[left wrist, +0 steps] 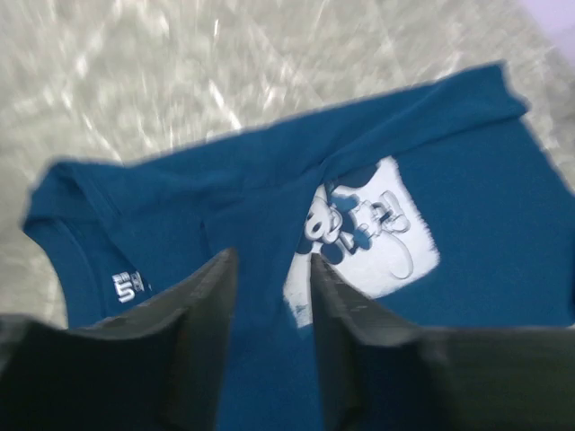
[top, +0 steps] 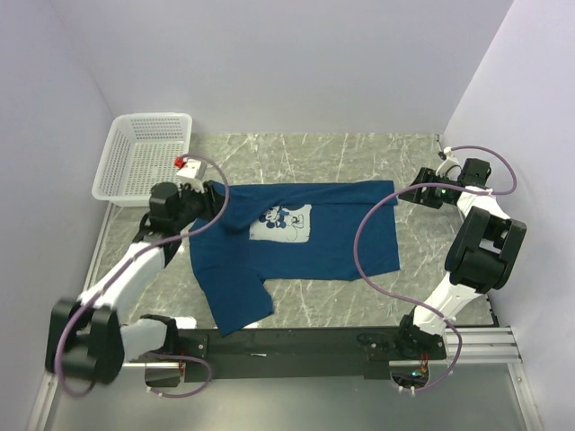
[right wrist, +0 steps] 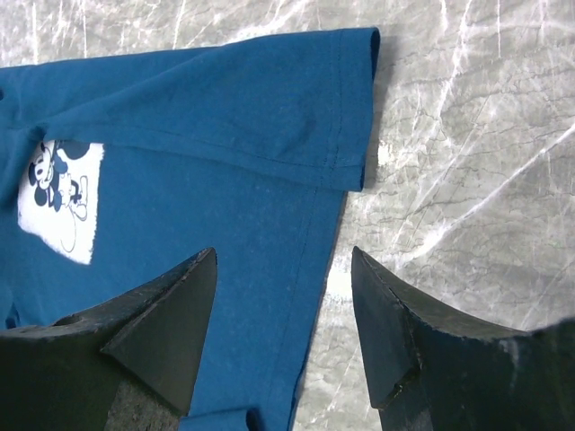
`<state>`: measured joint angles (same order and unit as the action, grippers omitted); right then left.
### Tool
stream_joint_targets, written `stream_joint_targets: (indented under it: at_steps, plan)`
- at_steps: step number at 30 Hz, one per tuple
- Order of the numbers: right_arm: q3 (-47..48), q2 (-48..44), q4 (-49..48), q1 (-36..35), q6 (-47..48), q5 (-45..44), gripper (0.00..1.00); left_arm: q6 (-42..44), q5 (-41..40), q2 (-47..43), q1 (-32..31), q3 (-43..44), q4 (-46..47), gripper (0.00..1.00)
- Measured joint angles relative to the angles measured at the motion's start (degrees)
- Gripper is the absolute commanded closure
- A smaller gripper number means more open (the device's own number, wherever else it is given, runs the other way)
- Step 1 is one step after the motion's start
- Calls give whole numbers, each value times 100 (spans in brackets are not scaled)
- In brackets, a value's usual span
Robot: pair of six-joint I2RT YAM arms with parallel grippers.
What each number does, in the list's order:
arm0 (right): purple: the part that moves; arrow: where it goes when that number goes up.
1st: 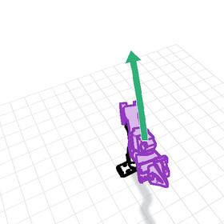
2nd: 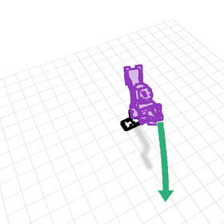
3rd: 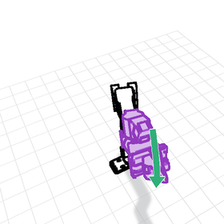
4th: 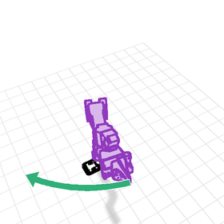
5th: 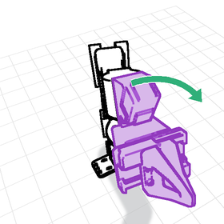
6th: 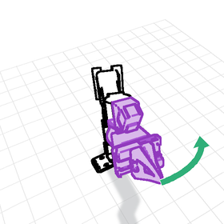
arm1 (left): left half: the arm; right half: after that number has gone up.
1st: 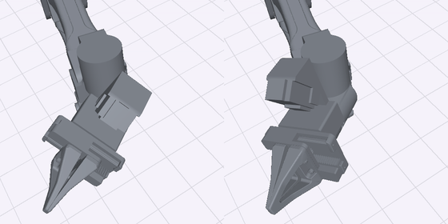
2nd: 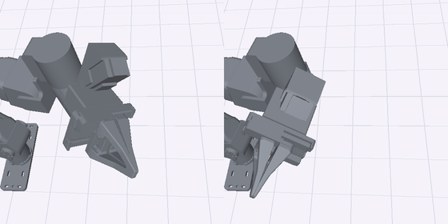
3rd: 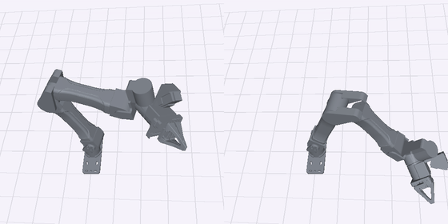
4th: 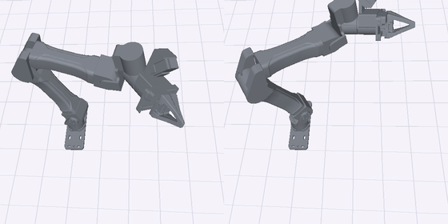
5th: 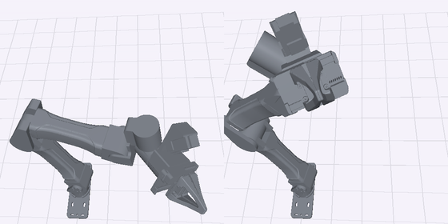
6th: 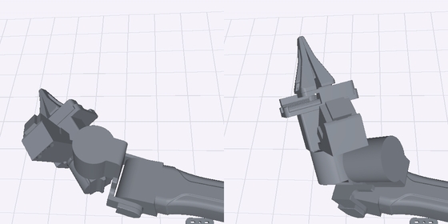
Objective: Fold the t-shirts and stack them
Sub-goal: Fold the tshirt
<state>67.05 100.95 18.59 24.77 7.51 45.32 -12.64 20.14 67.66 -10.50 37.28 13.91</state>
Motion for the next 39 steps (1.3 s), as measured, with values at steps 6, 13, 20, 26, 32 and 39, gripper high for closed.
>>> stream_joint_targets:
  at_steps: [6, 13, 20, 26, 32, 39]
  plan:
    - [0, -70, 0, -4, -15, 63, 32, 238, -26, -1311, -9, -120, -55, 48]
    - [0, -190, 111, -79, 9, 140, 32, 199, 9, 782, -9, 1143, -772, 42]
    - [-87, -693, 535, -470, 275, 254, 31, 238, -92, 2741, -15, 1823, -1851, 47]
    - [-289, -1113, 848, -870, 398, 411, 31, 332, -39, 3344, -52, 2205, -2245, 49]
    - [-380, -1233, 968, -890, 393, 527, 31, 411, 2, 3512, -188, 2306, -2420, 50]
    - [-415, -1237, 977, -887, 391, 579, 31, 470, -7, 3622, -273, 2444, -2653, 55]
